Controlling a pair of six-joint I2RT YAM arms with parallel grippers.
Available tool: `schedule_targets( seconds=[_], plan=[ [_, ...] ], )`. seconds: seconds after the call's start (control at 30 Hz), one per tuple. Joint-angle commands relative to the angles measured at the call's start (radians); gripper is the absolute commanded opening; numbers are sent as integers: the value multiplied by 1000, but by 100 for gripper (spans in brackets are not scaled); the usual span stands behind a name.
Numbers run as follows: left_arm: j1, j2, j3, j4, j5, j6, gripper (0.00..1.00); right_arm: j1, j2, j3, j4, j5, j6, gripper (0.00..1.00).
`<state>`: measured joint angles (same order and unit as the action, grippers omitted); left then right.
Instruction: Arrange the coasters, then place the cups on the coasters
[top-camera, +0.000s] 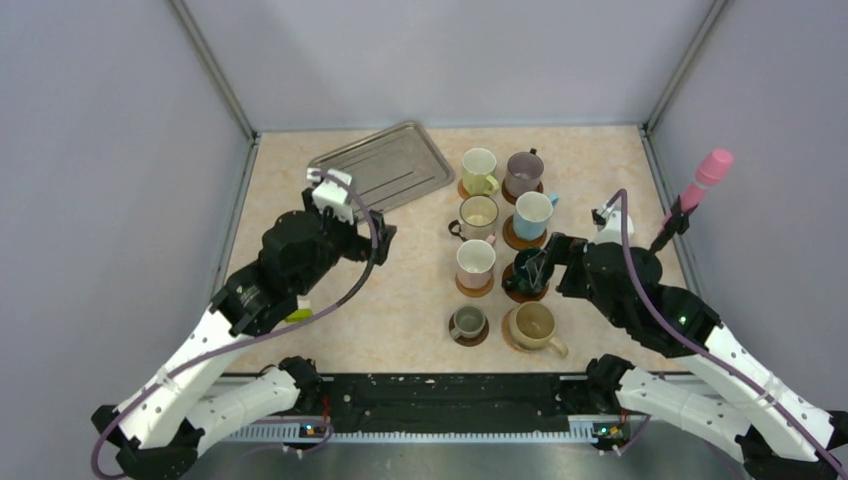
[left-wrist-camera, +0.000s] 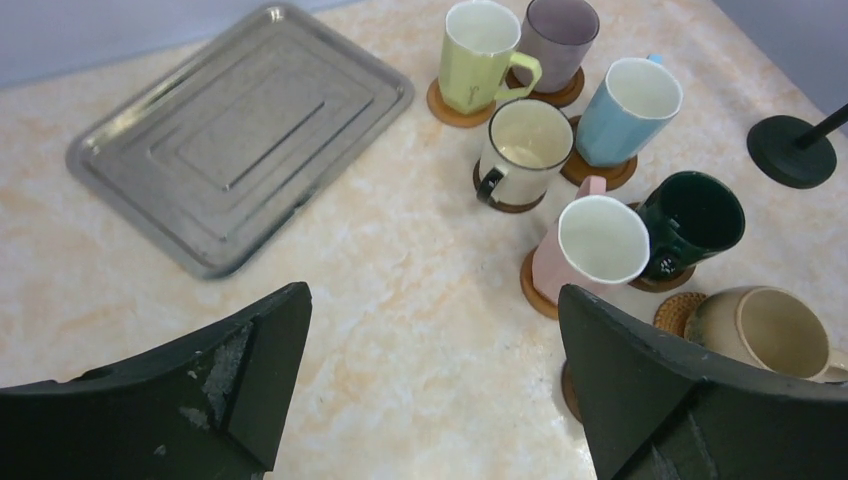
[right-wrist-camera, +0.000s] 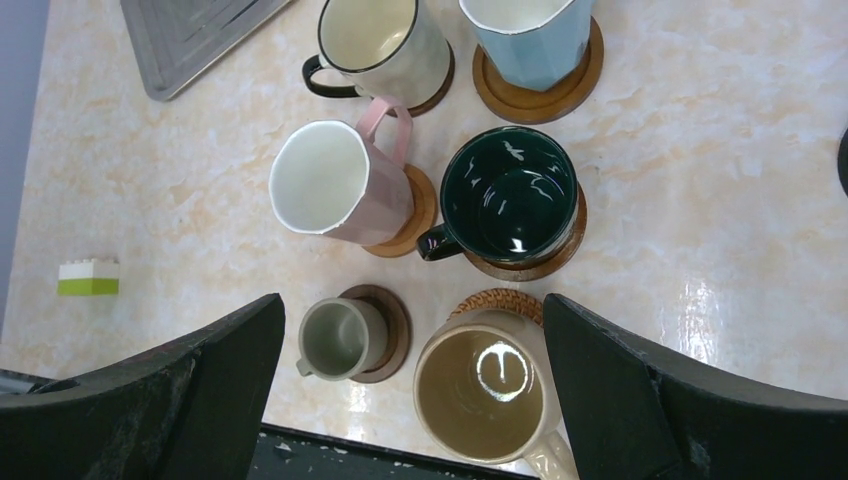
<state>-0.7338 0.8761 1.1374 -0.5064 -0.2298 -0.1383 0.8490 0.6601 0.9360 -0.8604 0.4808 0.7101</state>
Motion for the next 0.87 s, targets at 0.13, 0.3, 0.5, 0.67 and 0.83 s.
schedule_targets(
  seconds=[0.13,0.3,0.5,0.67,0.83],
  plan=[
    [2,-236,-299,98,-58,-199,99,8,-37,-49,30,12,95,99],
    [2,-271,-329,112,-76,-193,99,7,-65,-78,69,-15,104,99],
    [2,-265,-317,119,-56,-192,99,8,-80,-73,89,-9,102,99],
    [2,-262,-320,131,-33,-206,99,8,-93,-79,92,-18,95,99],
    [2,-253,-319,138,-29,-211,99,7,-103,-71,108,-37,67,99]
  ],
)
